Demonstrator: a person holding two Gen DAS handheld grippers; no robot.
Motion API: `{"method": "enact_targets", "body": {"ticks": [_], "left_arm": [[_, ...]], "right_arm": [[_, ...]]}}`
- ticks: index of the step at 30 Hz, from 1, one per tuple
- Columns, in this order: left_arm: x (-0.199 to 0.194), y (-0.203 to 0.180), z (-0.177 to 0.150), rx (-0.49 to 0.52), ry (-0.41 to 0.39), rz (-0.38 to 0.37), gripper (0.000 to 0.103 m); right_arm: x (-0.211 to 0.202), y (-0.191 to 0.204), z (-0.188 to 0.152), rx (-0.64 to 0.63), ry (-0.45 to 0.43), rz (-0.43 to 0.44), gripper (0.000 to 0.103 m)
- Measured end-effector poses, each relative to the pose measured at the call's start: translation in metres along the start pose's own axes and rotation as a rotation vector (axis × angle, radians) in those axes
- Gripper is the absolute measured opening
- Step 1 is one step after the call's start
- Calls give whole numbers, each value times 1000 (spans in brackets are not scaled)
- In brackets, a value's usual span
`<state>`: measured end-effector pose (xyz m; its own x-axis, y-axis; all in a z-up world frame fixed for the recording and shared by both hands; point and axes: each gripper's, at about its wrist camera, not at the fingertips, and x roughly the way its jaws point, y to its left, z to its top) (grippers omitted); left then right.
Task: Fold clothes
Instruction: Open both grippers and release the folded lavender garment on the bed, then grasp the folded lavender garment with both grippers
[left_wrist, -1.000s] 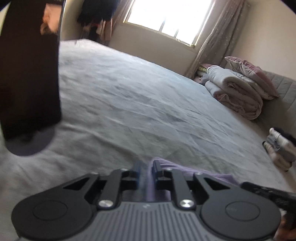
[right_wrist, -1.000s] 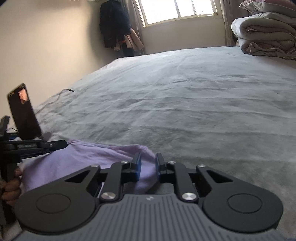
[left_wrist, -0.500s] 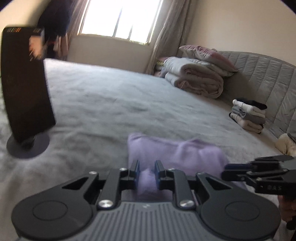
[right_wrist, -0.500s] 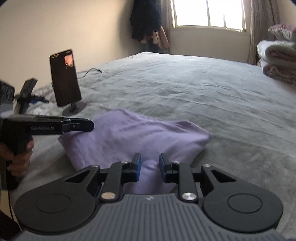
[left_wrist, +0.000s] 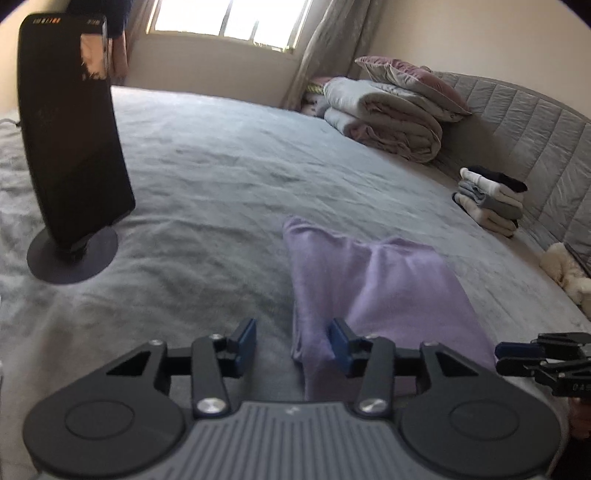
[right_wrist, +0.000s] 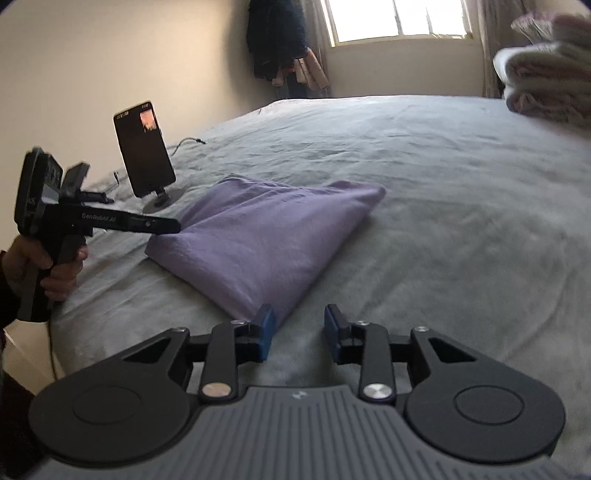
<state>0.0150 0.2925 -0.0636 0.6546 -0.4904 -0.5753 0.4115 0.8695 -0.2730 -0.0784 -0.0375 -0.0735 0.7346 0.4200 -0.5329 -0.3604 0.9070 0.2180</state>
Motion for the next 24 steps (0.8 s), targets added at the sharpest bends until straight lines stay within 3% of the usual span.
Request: {"method": "enact_targets", "body": {"ticks": [4, 6, 14, 24], "left_arm": [[-7, -2, 0, 37, 57, 20, 53], [-11, -6, 0, 67, 81, 52, 57], [-9, -35, 7, 216, 158, 171, 80], [-8, -45, 26, 204, 123, 121, 93]], "right_arm": [[-6, -1, 3, -6, 29, 5, 38], [-8, 0, 5, -15, 40, -3, 48], [-10, -7, 7, 46, 49, -2, 69], [-2, -19, 21, 236, 73, 42, 75]]}}
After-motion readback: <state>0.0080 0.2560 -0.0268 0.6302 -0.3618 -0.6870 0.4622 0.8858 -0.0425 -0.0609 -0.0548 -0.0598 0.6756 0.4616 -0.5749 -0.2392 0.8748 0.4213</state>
